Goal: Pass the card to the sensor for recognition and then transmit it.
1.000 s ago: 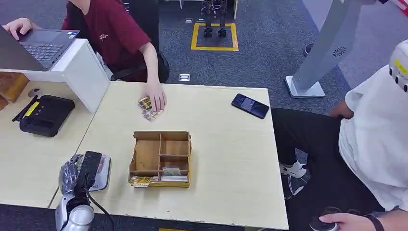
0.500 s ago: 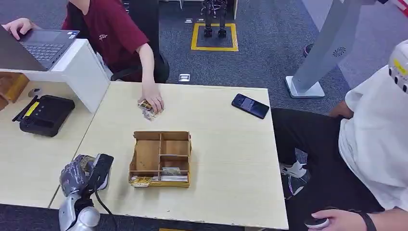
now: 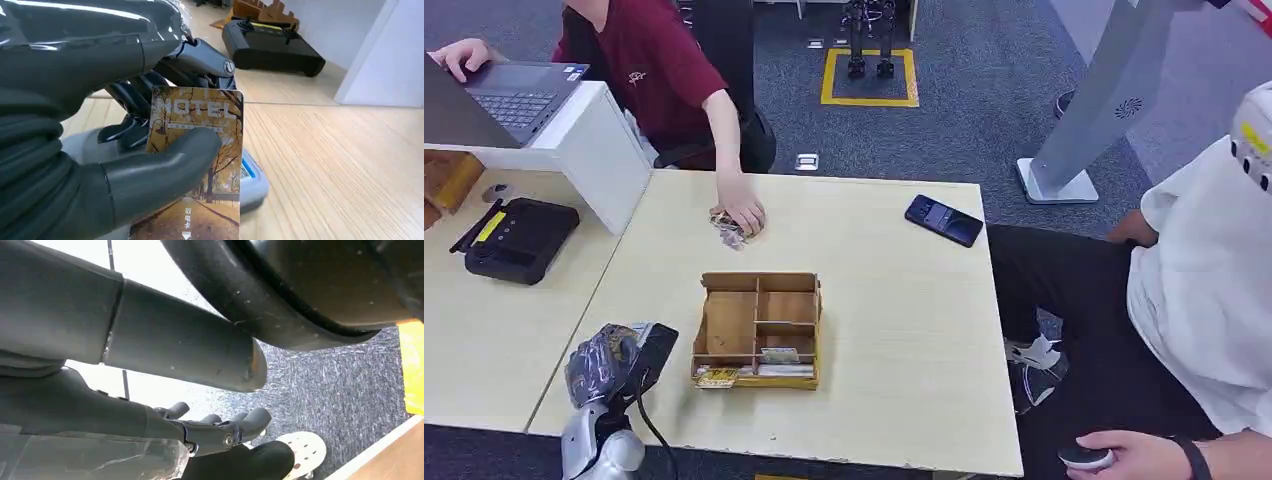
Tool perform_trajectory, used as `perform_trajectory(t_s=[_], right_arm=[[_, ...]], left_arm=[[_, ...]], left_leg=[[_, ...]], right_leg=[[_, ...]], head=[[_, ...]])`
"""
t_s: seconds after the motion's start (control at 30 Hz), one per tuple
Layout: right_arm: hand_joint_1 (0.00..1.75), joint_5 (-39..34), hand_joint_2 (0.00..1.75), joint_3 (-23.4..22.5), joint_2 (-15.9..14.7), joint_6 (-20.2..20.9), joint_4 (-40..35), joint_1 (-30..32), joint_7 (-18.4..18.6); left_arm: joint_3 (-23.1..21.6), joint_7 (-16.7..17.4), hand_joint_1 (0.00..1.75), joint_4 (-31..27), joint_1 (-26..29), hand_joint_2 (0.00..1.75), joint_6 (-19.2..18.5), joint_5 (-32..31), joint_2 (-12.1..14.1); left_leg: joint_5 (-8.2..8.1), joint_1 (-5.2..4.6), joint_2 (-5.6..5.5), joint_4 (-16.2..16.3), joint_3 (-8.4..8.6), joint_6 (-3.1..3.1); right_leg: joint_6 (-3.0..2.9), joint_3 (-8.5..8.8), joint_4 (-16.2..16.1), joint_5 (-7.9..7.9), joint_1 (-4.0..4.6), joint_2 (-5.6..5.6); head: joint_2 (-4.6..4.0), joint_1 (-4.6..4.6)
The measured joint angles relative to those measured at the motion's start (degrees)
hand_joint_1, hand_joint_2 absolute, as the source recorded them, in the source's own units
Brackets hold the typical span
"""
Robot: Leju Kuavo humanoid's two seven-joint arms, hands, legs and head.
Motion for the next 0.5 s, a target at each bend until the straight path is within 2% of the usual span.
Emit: perform_trajectory(t_s=[0.13, 0.23, 0.5], right_arm=[[0.0, 0.0, 0.0, 0.0, 0.0, 0.0, 0.0, 0.0, 0.0], [0.0, 0.0, 0.0, 0.0, 0.0, -0.1, 0.0, 0.0, 0.0], [0.0, -0.2, 0.0, 0.0, 0.0, -0.6, 0.0, 0.1, -0.3]], left_arm=[[0.0, -0.5, 1.75, 0.0, 0.0, 1.75, -0.4, 0.8, -0.2], [0.0, -2.7, 1.75, -0.1, 0.0, 1.75, -1.0, 3.5, -0.4], [-0.5, -12.5, 1.75, -5.8, 1.0, 1.75, -4.4, 21.1, -2.2]], left_leg=[[0.0, 0.01, 0.02, 0.0, 0.02, 0.0], [0.01, 0.01, 0.01, 0.0, 0.02, 0.0], [0.0, 0.01, 0.02, 0.0, -0.04, 0.01]], right_leg=[[-0.04, -0.01, 0.0, 0.02, 0.01, 0.04], [-0.04, -0.01, 0.0, 0.02, 0.01, 0.03], [-0.03, -0.03, 0.0, 0.03, 0.01, 0.04]], head=[[0.0, 0.0], [0.0, 0.0], [0.0, 0.0]])
